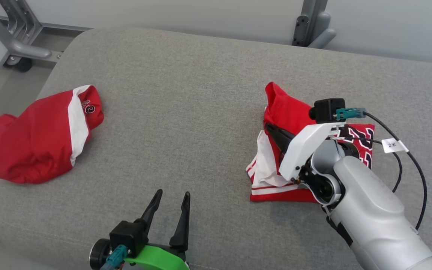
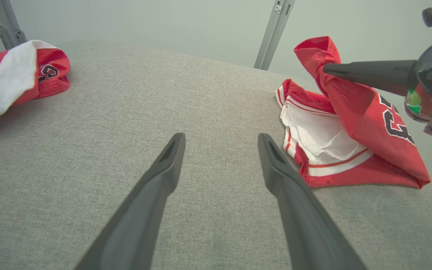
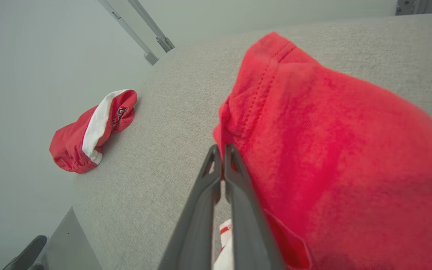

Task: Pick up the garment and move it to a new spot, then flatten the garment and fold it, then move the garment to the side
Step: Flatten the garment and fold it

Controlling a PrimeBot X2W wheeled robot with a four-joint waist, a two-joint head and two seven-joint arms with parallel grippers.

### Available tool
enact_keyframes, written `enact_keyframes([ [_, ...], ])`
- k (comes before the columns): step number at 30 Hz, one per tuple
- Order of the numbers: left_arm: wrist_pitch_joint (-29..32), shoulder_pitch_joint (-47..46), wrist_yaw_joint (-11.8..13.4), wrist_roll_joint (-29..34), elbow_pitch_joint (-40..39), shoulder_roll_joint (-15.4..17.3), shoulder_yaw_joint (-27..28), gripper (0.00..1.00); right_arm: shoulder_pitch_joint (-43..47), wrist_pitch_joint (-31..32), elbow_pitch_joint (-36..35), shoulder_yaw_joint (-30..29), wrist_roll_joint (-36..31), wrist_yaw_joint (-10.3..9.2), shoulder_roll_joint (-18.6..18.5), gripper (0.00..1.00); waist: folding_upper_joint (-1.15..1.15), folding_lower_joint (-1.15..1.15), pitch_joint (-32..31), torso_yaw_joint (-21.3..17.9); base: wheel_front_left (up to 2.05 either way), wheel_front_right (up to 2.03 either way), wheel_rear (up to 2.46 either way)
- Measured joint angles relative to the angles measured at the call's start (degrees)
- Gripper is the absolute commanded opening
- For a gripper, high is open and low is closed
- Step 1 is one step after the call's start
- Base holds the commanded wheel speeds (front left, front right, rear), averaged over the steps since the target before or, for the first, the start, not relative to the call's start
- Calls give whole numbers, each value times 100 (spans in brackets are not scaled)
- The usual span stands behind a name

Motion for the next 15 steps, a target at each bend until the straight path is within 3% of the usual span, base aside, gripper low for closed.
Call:
enact_keyframes([
  [4,-19,-37,-5,-16,15,-12,-5,100,-103,-59,313,183,-20,-1,80,0,0,0,50,66,0,0,0],
  [5,-19,-39,-4,-16,20,-14,-7,100,-115,-88,378,216,-35,-1,88,11,0,0,59,73,0,0,0],
  [6,-20,-40,-4,-19,25,-15,-1,100,-127,-115,430,236,-46,-1,98,95,0,0,62,74,0,0,0],
  [7,-22,-40,-4,-25,30,-15,2,100,-137,-142,469,250,-45,-1,105,100,0,0,61,69,0,0,0],
  [15,-52,-28,48,-75,41,12,70,100,-124,-709,-67,51,144,0,-154,100,0,0,5,-141,0,0,0],
])
